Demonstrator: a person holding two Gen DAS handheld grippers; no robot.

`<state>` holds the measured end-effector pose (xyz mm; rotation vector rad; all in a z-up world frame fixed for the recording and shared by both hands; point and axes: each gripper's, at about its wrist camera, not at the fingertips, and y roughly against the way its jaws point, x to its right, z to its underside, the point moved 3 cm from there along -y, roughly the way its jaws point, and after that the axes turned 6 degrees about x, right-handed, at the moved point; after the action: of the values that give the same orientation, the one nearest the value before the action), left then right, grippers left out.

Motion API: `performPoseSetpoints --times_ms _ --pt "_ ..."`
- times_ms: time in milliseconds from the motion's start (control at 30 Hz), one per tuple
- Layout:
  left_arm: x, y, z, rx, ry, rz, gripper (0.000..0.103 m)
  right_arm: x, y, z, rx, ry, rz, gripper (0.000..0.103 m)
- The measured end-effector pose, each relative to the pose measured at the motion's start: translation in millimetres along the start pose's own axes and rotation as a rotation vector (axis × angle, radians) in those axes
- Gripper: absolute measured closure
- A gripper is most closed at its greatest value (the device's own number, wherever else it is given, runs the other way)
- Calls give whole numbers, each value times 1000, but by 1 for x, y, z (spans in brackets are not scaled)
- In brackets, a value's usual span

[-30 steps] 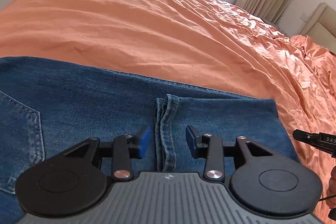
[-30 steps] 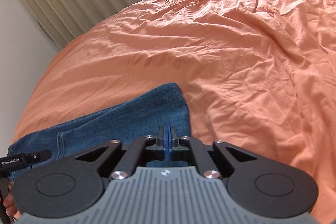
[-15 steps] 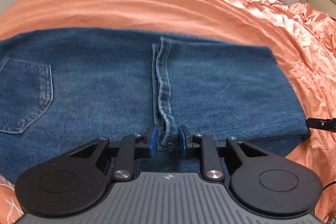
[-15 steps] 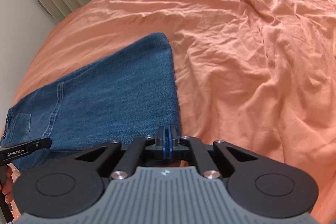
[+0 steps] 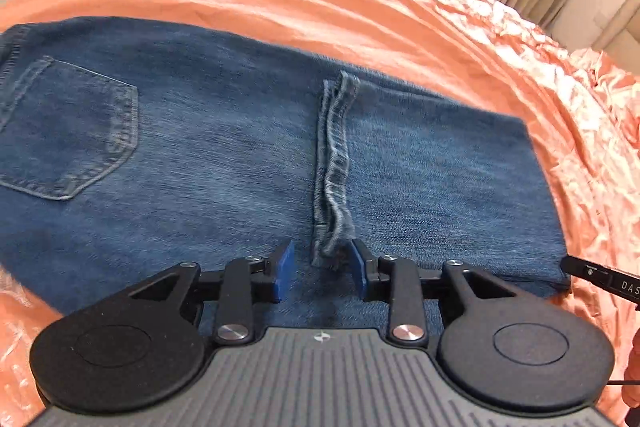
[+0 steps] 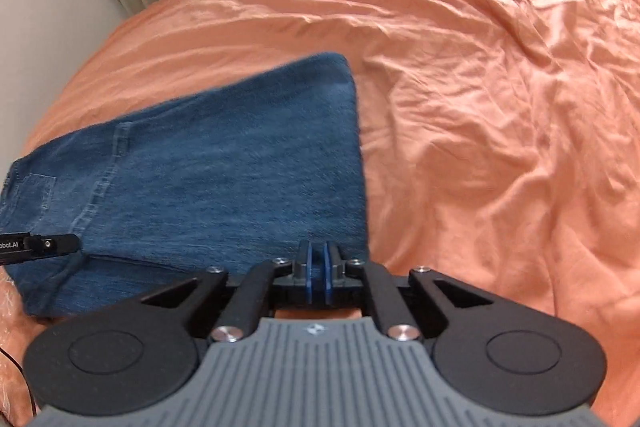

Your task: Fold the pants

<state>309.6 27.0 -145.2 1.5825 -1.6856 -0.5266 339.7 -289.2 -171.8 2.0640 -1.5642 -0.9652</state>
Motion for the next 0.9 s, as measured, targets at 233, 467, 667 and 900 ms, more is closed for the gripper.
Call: performPoseSetpoints --times_ms 233,467,667,900 --pt "-75 69 -16 130 222 -12 51 -71 0 -3 94 172 -171 100" --pt "-186 117 -26 284 466 -129 50 -115 -22 -8 112 186 -235 96" --pt "-273 120 -15 371 740 -130 48 -133 -56 -15 107 121 -239 96" --pt "-329 73 2 405 935 -119 42 -145 -87 -14 92 115 -239 96"
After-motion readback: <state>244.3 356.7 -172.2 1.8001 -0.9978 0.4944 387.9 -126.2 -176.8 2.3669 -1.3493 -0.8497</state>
